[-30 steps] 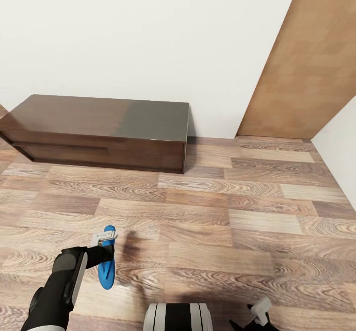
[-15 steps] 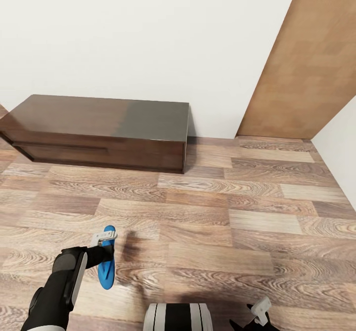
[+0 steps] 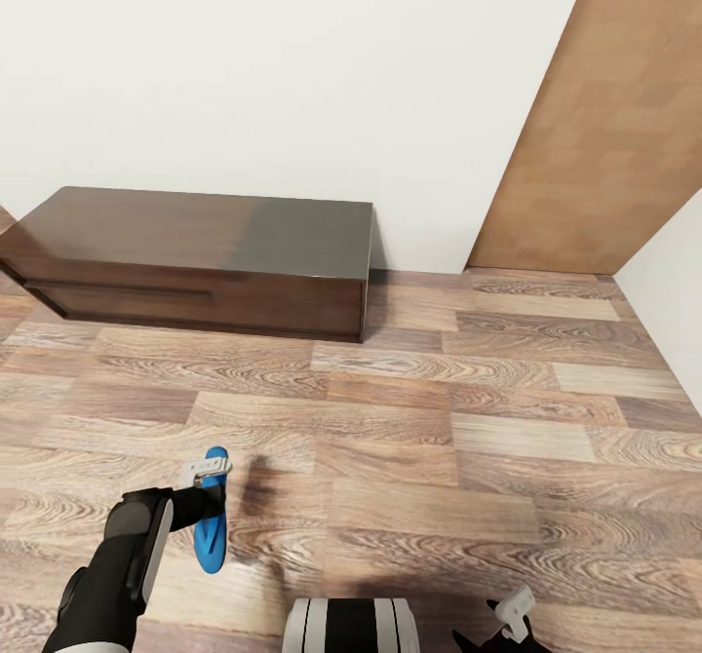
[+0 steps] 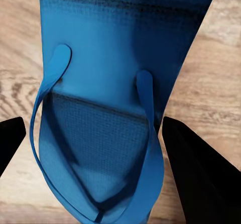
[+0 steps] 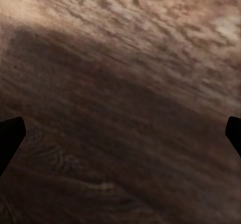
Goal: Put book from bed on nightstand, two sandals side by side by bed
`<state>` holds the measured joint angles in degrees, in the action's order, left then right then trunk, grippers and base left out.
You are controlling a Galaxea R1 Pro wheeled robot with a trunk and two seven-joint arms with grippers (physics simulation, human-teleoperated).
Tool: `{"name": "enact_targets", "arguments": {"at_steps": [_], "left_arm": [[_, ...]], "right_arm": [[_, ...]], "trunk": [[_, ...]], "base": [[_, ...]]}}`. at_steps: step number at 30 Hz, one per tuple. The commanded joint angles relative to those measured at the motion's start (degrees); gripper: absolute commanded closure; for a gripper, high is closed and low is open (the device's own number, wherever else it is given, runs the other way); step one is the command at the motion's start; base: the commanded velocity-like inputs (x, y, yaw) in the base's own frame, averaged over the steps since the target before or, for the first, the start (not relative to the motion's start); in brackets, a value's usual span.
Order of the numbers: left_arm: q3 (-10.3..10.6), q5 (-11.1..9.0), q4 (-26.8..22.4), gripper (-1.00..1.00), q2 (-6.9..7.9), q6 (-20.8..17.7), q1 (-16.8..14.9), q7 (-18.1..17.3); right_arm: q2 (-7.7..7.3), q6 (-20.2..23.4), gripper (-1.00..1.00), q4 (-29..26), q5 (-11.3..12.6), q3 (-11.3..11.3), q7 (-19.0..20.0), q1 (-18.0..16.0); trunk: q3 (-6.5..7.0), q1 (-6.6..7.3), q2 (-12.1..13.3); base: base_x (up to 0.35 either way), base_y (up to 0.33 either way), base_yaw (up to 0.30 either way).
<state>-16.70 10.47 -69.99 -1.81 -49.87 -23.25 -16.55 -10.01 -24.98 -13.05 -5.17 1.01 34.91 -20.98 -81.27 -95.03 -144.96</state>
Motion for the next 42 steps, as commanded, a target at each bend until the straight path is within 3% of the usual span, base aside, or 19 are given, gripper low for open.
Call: {"name": "enact_targets", "arguments": {"at_steps": [1,5,9,12,42], "left_arm": [[-0.2,0.6,1.1,1.00,-0.05,0.0,0.0,-0.6],[-0.2,0.7,4.7,1.00,0.07,3.6,0.0,-0.7],[-0.2,0.7,6.2,1.00,0.06,11.3,0.0,-0.6],[-0.2,0.7,7.1,1.00,0.06,13.1,0.0,-0.6],[-0.3,0.8,7.6,1.00,0.05,13.7,0.0,-0.6]], "right_arm": [[-0.01,-0.4,-1.00,0.1,-0.5,0.1,-0.1,0.0],[-0.01,-0.4,-1.00,0.1,-0.5,0.1,-0.1,0.0],[-0.01,-0.5,-1.00,0.1,-0.5,0.1,-0.1,0.0],[-0.05,-0.5,-1.00,0.1,-0.5,0.1,-0.1,0.0],[-0.38,-1.5,-1.00,-0.1,-0.4,0.2,-0.1,0.0]], "trunk": [[-0.04,0.01,0.0],[-0.04,0.01,0.0],[-0.04,0.01,0.0],[-0.04,0.01,0.0],[-0.04,0.01,0.0]], "base": [[0.000,0.000,0.000],[0.000,0.000,0.000],[0.000,0.000,0.000],[0.000,0.000,0.000],[0.000,0.000,0.000]]}}
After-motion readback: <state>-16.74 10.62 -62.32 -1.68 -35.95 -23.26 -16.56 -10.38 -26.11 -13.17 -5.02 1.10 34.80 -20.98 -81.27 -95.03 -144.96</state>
